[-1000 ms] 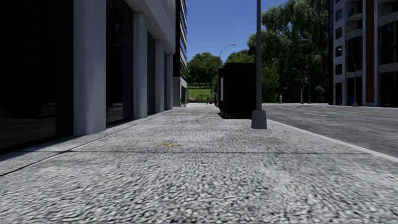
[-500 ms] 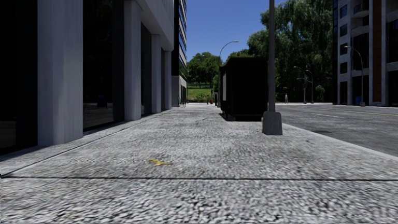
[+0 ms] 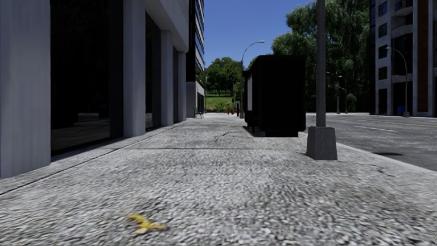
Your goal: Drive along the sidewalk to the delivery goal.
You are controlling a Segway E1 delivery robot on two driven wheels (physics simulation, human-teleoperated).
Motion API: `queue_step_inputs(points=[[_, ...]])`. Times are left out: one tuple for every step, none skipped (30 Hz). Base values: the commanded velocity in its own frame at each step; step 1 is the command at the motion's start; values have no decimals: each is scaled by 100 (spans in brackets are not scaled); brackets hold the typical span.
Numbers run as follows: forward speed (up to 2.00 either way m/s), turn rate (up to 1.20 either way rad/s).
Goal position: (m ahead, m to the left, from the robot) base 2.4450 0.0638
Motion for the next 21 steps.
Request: queue_step_inputs(points=[[200, 0], [200, 0], [200, 0], [200, 0], [200, 0], [200, 0], [200, 0], [200, 0], [200, 0], [200, 0], [200, 0], [200, 0], [200, 0], [200, 0], [200, 0], [200, 0], [200, 0], [200, 0], [200, 0], [200, 0], [200, 0]])
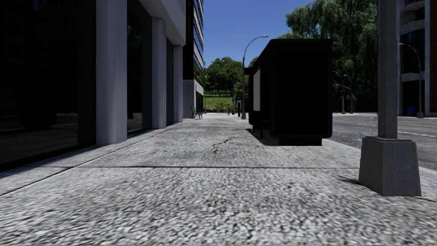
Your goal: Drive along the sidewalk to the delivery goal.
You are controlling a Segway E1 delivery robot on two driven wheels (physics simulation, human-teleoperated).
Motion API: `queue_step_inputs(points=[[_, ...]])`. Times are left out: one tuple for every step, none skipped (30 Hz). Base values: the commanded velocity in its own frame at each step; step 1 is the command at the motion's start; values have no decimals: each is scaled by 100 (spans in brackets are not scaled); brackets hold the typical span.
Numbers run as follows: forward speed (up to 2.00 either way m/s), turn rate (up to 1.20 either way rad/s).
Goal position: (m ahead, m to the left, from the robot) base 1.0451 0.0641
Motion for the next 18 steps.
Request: queue_step_inputs(points=[[200, 0], [200, 0], [200, 0], [200, 0], [200, 0], [200, 0], [200, 0], [191, 0], [191, 0], [150, 0], [108, 0], [0, 0], [0, 0], [0, 0], [0, 0], [0, 0], [0, 0], [0, 0]])
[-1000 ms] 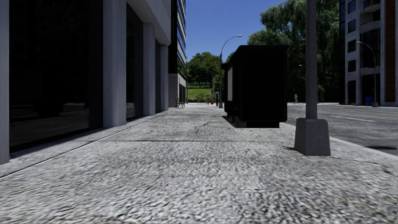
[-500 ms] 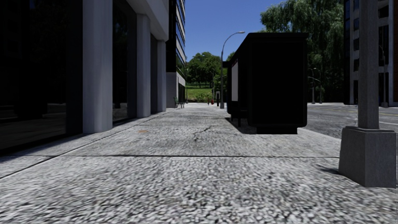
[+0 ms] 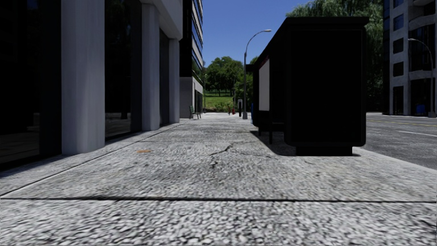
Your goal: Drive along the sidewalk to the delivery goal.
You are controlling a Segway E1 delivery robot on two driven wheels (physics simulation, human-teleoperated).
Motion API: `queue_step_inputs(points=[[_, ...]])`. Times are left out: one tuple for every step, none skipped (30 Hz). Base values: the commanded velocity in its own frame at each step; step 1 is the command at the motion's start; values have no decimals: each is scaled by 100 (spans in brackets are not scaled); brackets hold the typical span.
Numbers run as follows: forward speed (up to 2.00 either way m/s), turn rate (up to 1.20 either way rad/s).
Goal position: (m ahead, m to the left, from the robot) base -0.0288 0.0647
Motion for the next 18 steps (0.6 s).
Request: queue_step_inputs(points=[[0, 0], [0, 0], [0, 0], [0, 0], [0, 0], [0, 0], [0, 0], [0, 0], [0, 0], [0, 0], [0, 0], [0, 0], [0, 0], [0, 0], [0, 0], [0, 0], [0, 0], [0, 0]])
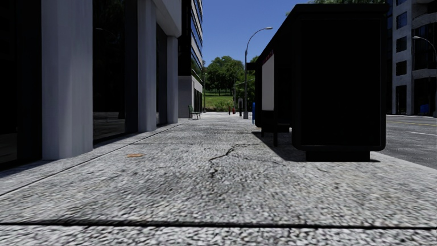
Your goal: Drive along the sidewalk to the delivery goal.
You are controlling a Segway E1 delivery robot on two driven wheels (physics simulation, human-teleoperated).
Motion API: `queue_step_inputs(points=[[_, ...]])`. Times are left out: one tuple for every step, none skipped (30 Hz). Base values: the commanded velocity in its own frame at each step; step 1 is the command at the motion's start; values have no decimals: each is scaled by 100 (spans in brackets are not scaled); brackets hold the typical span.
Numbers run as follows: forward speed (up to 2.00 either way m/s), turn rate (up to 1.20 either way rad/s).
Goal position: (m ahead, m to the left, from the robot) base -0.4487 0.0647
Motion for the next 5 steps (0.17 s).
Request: queue_step_inputs(points=[[0, 0], [0, 0], [0, 0], [0, 0], [0, 0]])
